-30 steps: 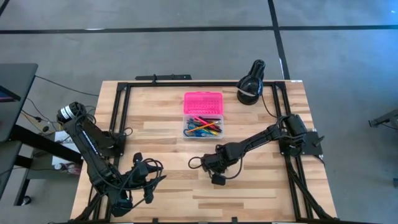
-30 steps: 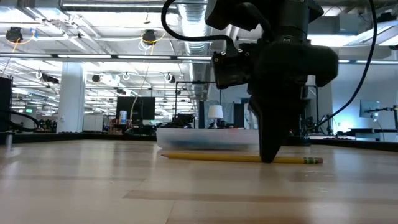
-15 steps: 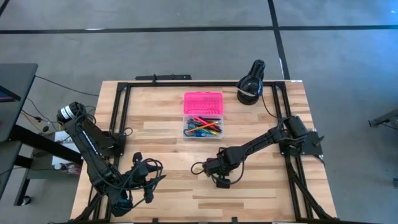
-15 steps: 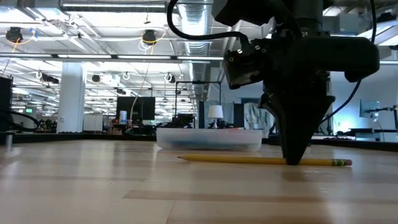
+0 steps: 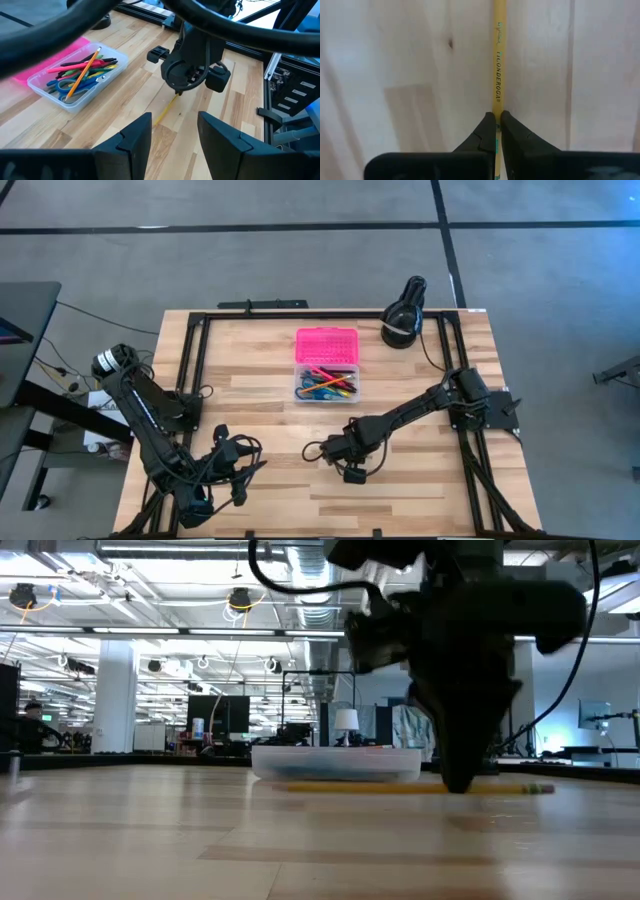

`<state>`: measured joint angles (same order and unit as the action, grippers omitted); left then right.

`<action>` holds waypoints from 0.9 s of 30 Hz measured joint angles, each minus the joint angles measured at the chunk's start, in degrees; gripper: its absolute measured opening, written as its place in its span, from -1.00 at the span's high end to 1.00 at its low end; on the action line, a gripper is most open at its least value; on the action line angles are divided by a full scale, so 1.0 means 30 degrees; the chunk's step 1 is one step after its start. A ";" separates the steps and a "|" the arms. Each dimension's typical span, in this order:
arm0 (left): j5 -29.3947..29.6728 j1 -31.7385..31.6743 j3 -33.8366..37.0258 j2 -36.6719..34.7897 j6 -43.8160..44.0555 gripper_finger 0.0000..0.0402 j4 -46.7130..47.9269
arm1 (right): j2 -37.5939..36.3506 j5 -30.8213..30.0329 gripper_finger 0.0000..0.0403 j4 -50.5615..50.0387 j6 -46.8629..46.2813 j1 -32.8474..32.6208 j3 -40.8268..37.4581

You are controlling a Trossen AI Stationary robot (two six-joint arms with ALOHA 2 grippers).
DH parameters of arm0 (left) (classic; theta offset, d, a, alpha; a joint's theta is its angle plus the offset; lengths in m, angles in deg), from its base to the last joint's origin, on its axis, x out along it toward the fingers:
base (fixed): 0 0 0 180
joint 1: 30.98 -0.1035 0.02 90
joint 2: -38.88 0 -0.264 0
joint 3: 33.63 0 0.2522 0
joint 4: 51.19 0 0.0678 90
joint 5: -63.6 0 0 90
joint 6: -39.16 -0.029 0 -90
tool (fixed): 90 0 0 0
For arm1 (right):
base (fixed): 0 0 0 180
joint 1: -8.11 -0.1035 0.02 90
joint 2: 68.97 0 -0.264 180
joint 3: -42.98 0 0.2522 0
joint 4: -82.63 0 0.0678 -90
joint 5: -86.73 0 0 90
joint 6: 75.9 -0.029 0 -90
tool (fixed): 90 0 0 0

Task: Pick & place school supplies into a supply box
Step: Put the yellow pencil into the pink supply box

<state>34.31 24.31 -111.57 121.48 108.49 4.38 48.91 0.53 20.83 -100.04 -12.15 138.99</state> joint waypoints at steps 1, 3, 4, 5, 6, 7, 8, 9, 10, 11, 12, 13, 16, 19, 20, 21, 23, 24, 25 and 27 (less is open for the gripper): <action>-0.0007 0.0002 0.0000 0.0000 0.0001 0.24 -0.0007 | -0.0015 -0.0009 1.00 -0.0039 0.0000 0.0002 0.0174; -0.0007 0.0000 0.0000 0.0000 -0.0005 0.24 -0.0007 | -0.0022 -0.0061 1.00 -0.0043 0.0008 0.0115 0.0404; -0.0007 0.0000 0.0000 0.0000 -0.0005 0.24 -0.0001 | -0.0022 -0.0089 1.00 -0.0048 0.0008 0.0144 0.0527; -0.0007 0.0004 0.0000 0.0000 -0.0005 0.24 0.0013 | -0.0024 -0.0116 1.00 -0.0046 0.0008 0.0183 0.0664; -0.0005 0.0007 0.0000 0.0000 -0.0005 0.24 0.0031 | -0.0038 -0.0171 1.00 -0.0013 0.0015 0.0257 0.0819; -0.0007 0.0006 0.0000 0.0000 -0.0005 0.24 0.0050 | -0.0051 -0.0192 1.00 0.0011 0.0015 0.0279 0.0925; -0.0007 0.0007 0.0000 0.0000 -0.0005 0.24 0.0099 | -0.0051 -0.0213 1.00 -0.0038 0.0022 0.0299 0.1050; -0.0007 0.0002 0.0000 0.0000 -0.0005 0.24 0.0171 | -0.0051 -0.0233 1.00 -0.0078 0.0030 0.0372 0.1180; -0.0008 0.0004 0.0000 0.0000 0.0003 0.24 0.0268 | -0.0051 -0.0230 1.00 -0.0185 0.0030 0.0434 0.1347; -0.0013 0.0004 0.0000 0.0000 0.0010 0.24 0.0381 | -0.0051 -0.0235 1.00 -0.0329 0.0041 0.0497 0.1551; -0.0015 0.0007 0.0000 0.0000 0.0011 0.24 0.0452 | -0.0069 -0.0231 1.00 -0.0499 0.0071 0.0583 0.1757; -0.0015 0.0000 0.0000 0.0000 0.0011 0.24 0.0452 | -0.0080 -0.0229 1.00 -0.0690 0.0172 0.0698 0.1950; 0.0029 0.0005 0.0000 0.0000 0.0010 0.24 0.0459 | -0.0080 -0.0305 1.00 -0.1364 0.0616 0.1261 0.2609; 0.0166 0.0007 0.0000 0.0000 0.0010 0.24 0.0581 | -0.0105 -0.0388 1.00 -0.2024 0.1017 0.2201 0.3269; 0.0219 0.0001 0.0000 0.0000 0.0011 0.24 0.0635 | -0.0117 -0.0394 1.00 -0.2200 0.1050 0.2573 0.3429; 0.0248 0.0000 0.0000 0.0000 0.0017 0.24 0.0663 | -0.0119 -0.0407 1.00 -0.2380 0.1057 0.2987 0.3582; 0.0357 0.0007 0.0000 0.0000 0.0017 0.24 0.0707 | -0.0124 -0.0439 1.00 -0.2723 0.1164 0.3878 0.3837; 0.0364 0.0004 0.0000 0.0000 0.0020 0.24 0.0707 | -0.0120 -0.0476 1.00 -0.2947 0.1260 0.4345 0.3985; 0.0364 0.0002 0.0000 0.0000 0.0025 0.24 0.0707 | -0.0124 -0.0593 1.00 -0.3179 0.1425 0.4821 0.4148; 0.0364 0.0002 0.0000 0.0000 0.0025 0.24 0.0707 | -0.0124 -0.0934 1.00 -0.3717 0.1723 0.5750 0.4493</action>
<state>35.40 24.32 -111.57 121.48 108.57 6.50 48.54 -2.27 9.68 -94.87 5.10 152.46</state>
